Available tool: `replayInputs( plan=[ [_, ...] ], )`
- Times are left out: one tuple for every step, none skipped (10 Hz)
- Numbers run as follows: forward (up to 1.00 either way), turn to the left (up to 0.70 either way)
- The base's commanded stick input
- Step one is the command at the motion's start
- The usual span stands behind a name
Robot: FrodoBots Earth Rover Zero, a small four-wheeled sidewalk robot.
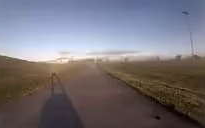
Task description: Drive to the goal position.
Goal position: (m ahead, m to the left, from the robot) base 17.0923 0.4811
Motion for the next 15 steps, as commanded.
replayInputs(
  plan=[
    [0.70,0.00],
    [0.70,0.00],
    [0.70,0.00],
    [0.70,0.00],
    [0.70,0.00],
    [0.70,0.00],
    [0.70,0.00],
    [0.70,0.00],
    [0.70,0.00],
    [0.70,0.00],
    [0.70,0.00],
    [0.70,0.00],
    [0.70,0.00],
    [0.70,0.00],
    [0.70,0.00]
  ],
)
